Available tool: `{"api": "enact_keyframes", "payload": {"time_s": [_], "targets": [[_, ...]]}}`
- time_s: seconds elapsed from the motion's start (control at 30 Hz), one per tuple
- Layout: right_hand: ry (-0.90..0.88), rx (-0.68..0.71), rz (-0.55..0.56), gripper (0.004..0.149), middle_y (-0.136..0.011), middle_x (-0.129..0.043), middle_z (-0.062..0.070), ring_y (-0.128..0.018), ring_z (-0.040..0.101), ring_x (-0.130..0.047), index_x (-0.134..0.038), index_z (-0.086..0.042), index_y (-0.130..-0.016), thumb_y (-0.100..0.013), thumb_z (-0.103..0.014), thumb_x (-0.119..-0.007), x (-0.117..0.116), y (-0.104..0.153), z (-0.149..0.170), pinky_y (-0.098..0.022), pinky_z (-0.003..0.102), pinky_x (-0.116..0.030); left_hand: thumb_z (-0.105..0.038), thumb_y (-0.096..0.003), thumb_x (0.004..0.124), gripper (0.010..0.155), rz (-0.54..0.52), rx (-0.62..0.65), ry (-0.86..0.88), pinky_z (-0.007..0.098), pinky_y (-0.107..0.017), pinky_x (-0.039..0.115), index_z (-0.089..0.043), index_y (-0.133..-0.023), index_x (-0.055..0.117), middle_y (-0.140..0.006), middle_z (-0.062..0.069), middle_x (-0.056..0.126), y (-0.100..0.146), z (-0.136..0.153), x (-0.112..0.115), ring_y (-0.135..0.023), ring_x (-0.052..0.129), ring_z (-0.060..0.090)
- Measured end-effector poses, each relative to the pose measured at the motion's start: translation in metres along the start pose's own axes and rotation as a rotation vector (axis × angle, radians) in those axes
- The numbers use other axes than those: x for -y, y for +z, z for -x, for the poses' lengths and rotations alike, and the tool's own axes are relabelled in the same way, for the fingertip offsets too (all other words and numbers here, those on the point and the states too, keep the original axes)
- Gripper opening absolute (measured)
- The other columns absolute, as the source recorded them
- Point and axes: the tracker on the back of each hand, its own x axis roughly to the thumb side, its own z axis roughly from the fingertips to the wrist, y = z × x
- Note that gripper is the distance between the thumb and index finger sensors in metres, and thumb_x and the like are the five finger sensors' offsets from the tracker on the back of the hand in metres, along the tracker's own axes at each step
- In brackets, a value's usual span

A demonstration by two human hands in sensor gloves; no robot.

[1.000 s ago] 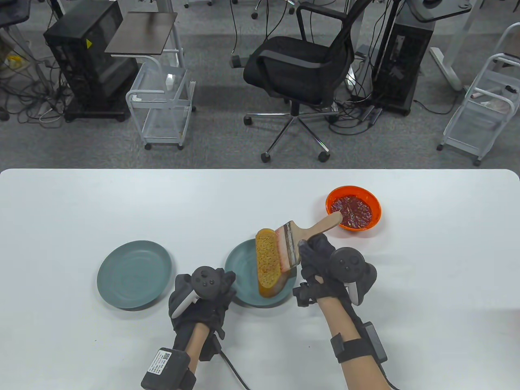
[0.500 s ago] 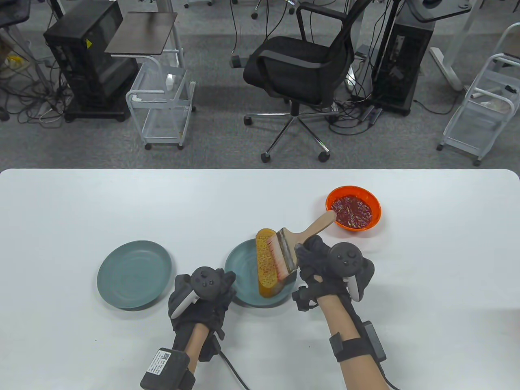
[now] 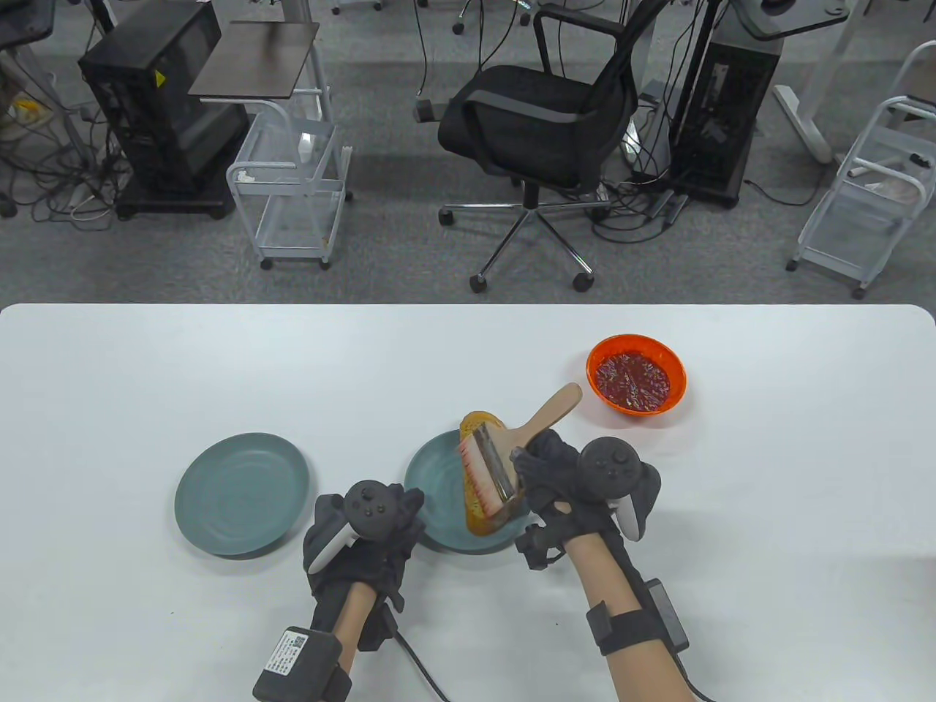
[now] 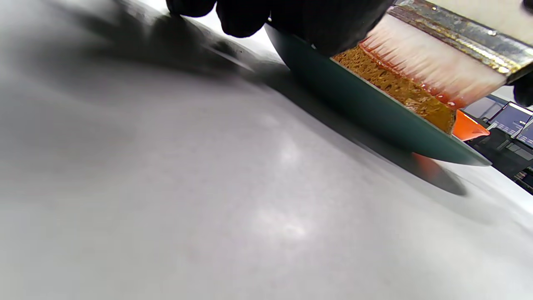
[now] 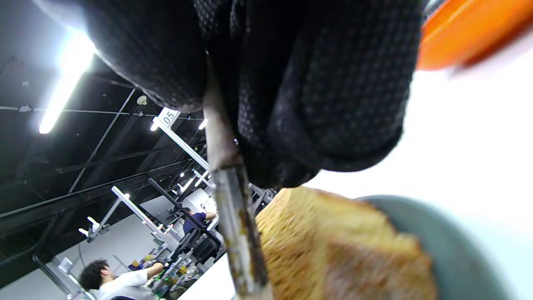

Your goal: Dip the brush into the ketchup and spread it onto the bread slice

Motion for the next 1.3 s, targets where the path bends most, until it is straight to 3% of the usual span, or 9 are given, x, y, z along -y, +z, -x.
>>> {"api": "enact_keyframes", "payload": {"time_s": [0.17, 0.33, 0.53, 0.73, 0.93, 1.13, 1.3], "targets": [[0.026, 0.011, 0.1, 0.046, -0.069, -0.091, 0.021, -0.041, 0.028, -0.111, -0.078, -0.005, -0.086, -0.05, -0.033, -0.088, 0.02, -0.002, 0.005, -0.024, 0.032, -0.098, -0.04, -0.065, 0.063, 0.052, 0.002, -0.002, -0.003, 0.06, -0.071, 0.036, -0.024, -0.114, 0.056, -0.119, 0.016, 0.047, 0.0, 0.0, 0.0, -0.109, 0.039, 0.045], [-0.158, -0.03, -0.004, 0.046, -0.069, -0.091, 0.022, -0.04, 0.03, -0.111, -0.078, -0.004, -0.086, -0.05, -0.031, -0.088, 0.001, -0.001, 0.004, -0.023, 0.033, -0.098, -0.04, -0.0651, 0.063, 0.052, 0.003, -0.004, -0.003, 0.06, -0.072, 0.036, -0.024, -0.114, 0.056, -0.119, 0.015, 0.047, 0.0, 0.0, 0.0, -0.109, 0.039, 0.045], [-0.083, -0.019, -0.047, 0.046, -0.068, -0.092, 0.022, -0.041, 0.03, -0.111, -0.079, -0.004, -0.085, -0.05, -0.031, -0.088, -0.013, 0.002, 0.001, -0.024, 0.033, -0.098, -0.04, -0.065, 0.063, 0.052, 0.004, -0.004, -0.003, 0.06, -0.072, 0.036, -0.024, -0.114, 0.056, -0.119, 0.016, 0.047, 0.0, 0.0, 0.0, -0.109, 0.039, 0.045], [0.084, 0.029, 0.124, 0.046, -0.069, -0.092, 0.021, -0.041, 0.029, -0.111, -0.079, -0.005, -0.085, -0.05, -0.032, -0.088, 0.023, -0.004, 0.001, -0.024, 0.032, -0.098, -0.039, -0.065, 0.063, 0.052, 0.007, 0.0, -0.01, 0.06, -0.072, 0.036, -0.024, -0.114, 0.055, -0.119, 0.016, 0.047, 0.0, 0.0, 0.001, -0.109, 0.039, 0.045], [0.0, 0.006, 0.275, 0.046, -0.073, -0.09, 0.021, -0.045, 0.031, -0.109, -0.077, -0.007, -0.088, -0.051, -0.031, -0.087, 0.071, -0.025, -0.002, -0.027, 0.036, -0.096, -0.039, -0.0651, 0.063, 0.052, 0.01, 0.003, -0.001, 0.06, -0.072, 0.036, -0.024, -0.114, 0.055, -0.119, 0.016, 0.047, 0.0, 0.0, 0.001, -0.109, 0.038, 0.045], [0.328, -0.005, 0.38, 0.045, -0.074, -0.091, 0.02, -0.047, 0.03, -0.11, -0.078, -0.008, -0.088, -0.051, -0.031, -0.088, 0.117, -0.073, -0.004, -0.029, 0.035, -0.098, -0.04, -0.0651, 0.064, 0.052, 0.017, 0.004, 0.018, 0.059, -0.072, 0.036, -0.025, -0.114, 0.055, -0.119, 0.014, 0.047, 0.0, 0.002, 0.001, -0.11, 0.037, 0.044], [0.572, -0.067, 0.355, 0.045, -0.074, -0.091, 0.02, -0.047, 0.03, -0.111, -0.079, -0.008, -0.088, -0.05, -0.031, -0.088, 0.113, -0.107, 0.021, -0.029, 0.035, -0.098, -0.04, -0.065, 0.064, 0.052, 0.023, 0.005, 0.024, 0.059, -0.072, 0.035, -0.024, -0.114, 0.055, -0.119, 0.014, 0.047, -0.001, 0.002, 0.0, -0.11, 0.037, 0.043]]}}
